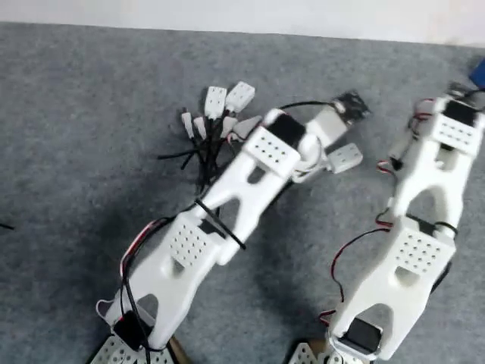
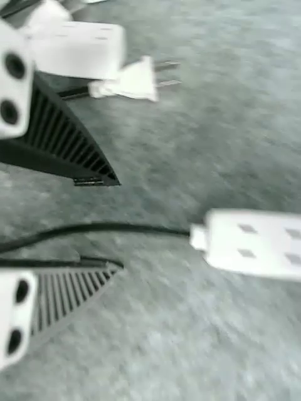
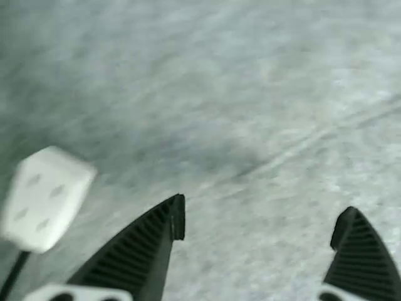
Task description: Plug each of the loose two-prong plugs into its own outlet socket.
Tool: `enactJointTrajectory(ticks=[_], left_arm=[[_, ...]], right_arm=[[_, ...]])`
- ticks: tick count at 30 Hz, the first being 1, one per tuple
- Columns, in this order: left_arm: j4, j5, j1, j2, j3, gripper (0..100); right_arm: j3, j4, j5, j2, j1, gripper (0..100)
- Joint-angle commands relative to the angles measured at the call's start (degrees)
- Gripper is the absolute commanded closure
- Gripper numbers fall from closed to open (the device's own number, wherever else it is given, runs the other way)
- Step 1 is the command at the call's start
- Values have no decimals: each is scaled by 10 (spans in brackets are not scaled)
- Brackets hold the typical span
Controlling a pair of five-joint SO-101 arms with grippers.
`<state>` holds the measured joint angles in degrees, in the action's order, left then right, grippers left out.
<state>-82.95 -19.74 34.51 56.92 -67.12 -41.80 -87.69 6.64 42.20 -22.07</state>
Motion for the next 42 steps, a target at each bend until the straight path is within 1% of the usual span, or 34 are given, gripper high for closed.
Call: enactJointTrajectory(ticks=[1,3,6,9,11,14,21,23,26,33,37,39,42], left_arm=[[49,-16,32,7,-46,709],[88,-16,47,26,-49,678],[141,-11,61,62,-47,678],[187,12,57,100,-50,678],[212,11,43,115,-50,678],[225,11,29,126,-48,679],[237,13,7,167,-51,764],[250,16,-2,166,-57,752],[256,47,-16,161,-80,720],[285,75,-57,161,-112,719],[309,76,-62,163,-112,720],[329,76,-58,166,-108,720],[336,76,-49,165,-97,720]], right_arm=[[-24,10,-1,19,-27,638],[-24,9,-16,39,-31,638],[-24,2,-24,58,-34,638],[-24,-2,-36,62,-33,638],[-24,-2,-39,64,-29,638],[-24,-2,-39,66,-19,638],[-10,-1,-39,65,-7,638],[3,2,-40,63,-7,638],[12,3,-40,63,-4,638],[14,-1,-40,65,15,638],[14,-1,-37,66,31,638],[14,-1,-35,66,39,638],[15,-2,-35,67,48,638]])
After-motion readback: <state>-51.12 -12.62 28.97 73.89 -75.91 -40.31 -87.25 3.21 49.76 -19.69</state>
